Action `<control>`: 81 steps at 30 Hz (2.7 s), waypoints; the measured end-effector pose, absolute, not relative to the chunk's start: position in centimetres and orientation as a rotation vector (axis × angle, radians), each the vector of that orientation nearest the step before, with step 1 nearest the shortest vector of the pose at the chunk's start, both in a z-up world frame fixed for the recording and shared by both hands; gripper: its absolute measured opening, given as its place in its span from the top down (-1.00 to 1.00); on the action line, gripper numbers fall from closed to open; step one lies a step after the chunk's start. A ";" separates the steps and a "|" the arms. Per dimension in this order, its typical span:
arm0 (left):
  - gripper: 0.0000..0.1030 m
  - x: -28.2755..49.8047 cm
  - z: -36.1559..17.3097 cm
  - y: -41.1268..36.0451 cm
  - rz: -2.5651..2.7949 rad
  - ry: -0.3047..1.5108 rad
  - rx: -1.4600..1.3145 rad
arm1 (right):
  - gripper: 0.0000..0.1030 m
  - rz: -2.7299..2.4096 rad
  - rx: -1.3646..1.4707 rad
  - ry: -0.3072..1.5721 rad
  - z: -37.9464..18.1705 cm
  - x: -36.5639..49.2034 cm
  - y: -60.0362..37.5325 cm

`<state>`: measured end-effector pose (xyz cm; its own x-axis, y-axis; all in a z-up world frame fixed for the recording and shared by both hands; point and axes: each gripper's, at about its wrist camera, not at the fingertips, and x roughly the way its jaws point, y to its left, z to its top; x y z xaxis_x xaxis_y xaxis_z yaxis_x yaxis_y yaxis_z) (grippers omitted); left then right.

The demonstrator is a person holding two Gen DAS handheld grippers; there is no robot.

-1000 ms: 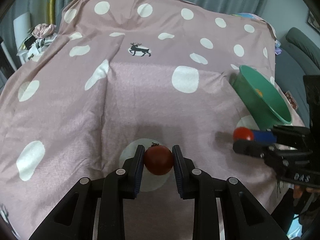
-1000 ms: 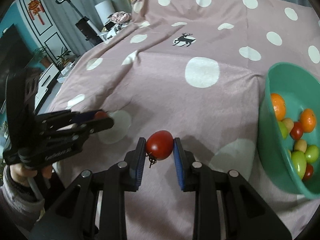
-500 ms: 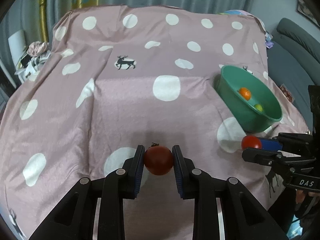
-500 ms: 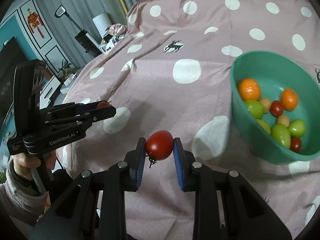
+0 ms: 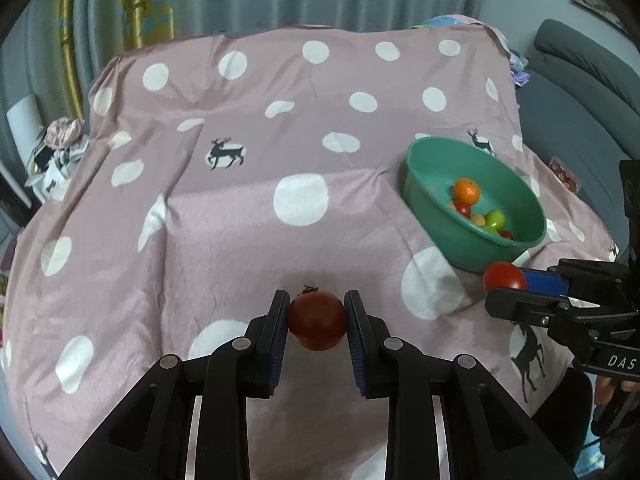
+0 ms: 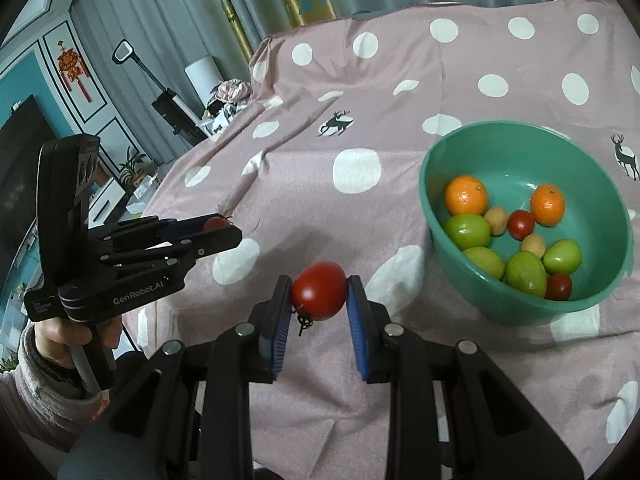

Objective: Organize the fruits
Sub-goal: 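Carry both red tomatoes over the teal bowl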

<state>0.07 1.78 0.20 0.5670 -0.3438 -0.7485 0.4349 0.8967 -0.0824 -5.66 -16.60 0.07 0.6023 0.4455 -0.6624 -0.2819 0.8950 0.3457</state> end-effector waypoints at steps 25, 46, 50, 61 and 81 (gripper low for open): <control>0.46 0.3 3.5 -4.8 -0.528 0.766 0.222 | 0.46 0.349 0.295 0.710 2.0 -7.4 -22.0; 0.46 1.9 4.6 -12.2 -0.620 0.732 0.316 | 0.46 0.242 0.358 0.651 2.2 -7.1 -27.2; 0.46 2.3 4.4 -13.1 -0.630 0.737 0.327 | 0.46 0.227 0.364 0.644 2.1 -6.9 -27.9; 0.46 3.3 3.7 -15.3 -0.641 0.747 0.364 | 0.46 0.189 0.358 0.654 1.6 -5.9 -29.2; 0.45 5.4 1.2 -17.6 -0.619 0.793 0.435 | 0.46 0.171 0.373 0.693 -0.1 -4.0 -30.5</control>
